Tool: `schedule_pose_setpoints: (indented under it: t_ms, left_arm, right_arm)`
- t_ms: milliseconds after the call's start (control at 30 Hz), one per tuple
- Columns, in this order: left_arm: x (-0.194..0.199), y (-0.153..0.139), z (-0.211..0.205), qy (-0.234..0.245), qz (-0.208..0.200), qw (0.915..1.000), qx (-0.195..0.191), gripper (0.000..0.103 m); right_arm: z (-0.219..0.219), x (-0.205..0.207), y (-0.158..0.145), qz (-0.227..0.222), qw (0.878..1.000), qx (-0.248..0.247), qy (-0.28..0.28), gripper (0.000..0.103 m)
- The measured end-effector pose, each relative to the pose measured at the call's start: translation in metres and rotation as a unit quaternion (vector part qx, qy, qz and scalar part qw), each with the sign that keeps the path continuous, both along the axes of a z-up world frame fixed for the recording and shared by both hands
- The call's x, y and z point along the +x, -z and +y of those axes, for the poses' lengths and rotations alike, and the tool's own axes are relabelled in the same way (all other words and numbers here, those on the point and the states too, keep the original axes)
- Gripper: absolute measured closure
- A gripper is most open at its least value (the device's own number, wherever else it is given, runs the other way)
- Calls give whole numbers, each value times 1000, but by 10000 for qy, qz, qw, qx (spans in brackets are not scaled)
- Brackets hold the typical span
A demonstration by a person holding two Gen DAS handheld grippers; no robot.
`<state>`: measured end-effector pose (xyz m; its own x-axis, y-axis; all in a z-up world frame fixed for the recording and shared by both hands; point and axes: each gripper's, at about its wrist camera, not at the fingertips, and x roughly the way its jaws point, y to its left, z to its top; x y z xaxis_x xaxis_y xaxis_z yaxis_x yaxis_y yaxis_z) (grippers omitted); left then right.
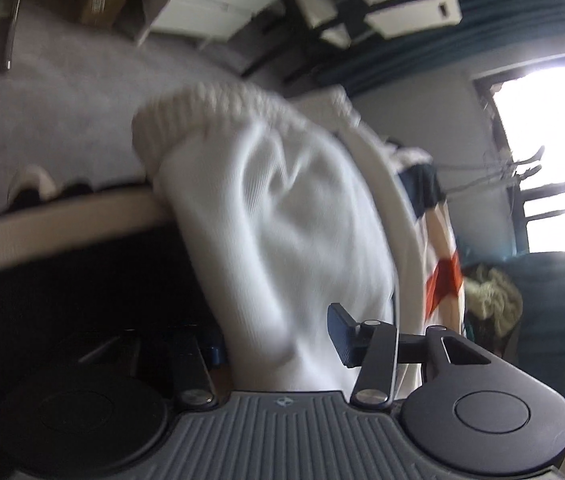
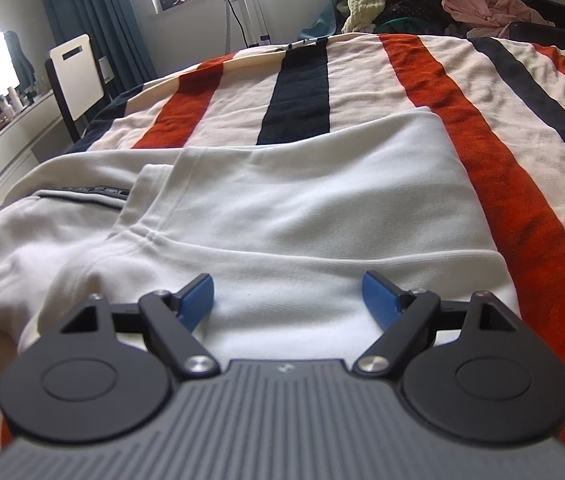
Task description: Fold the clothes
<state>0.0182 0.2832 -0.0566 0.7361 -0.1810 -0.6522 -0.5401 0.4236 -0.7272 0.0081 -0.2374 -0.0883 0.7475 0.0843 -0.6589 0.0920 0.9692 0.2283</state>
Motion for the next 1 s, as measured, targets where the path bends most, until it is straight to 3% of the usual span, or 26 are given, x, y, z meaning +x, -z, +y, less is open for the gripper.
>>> schedule_pose_setpoints:
  t_ms: [133,300,367,500,567,667,833,1000]
  left_arm:
    - [15,10,15,-8,-19,9999,-145,48]
    - [23,19,32,-157,101,9998,-116,53]
    - [20,15,36,-310,90,9994,154,62]
    - [20,1,25,-160,111,9936,1115,82]
    - [18,-18,8,5,18,9820,1890,90]
    - [11,-44,-24,124,-291,9580,2851,91]
    - [-1,-93,-85,155,-868,9302,3563,92]
    - [-6,-133,-195,346,-1648,8889,4260,92]
  right_arm:
    - [3,-4,-2,-36,10000,-8,-90,20]
    - [16,-15,-9,-52,9991,-165,-375,22]
    - [22,-20,-7,-28,9986,-356,-392,22]
    - [32,-28,-2,25,9964,-730,-427,22]
    - [35,-28,0,56,9952,-874,-446,22]
    - [35,-26,0,81,9945,-925,-478,22]
    - [-1,-29,-23,-155,9998,-134,26,21]
    - [-55,-45,-47,-628,9923,799,712,21]
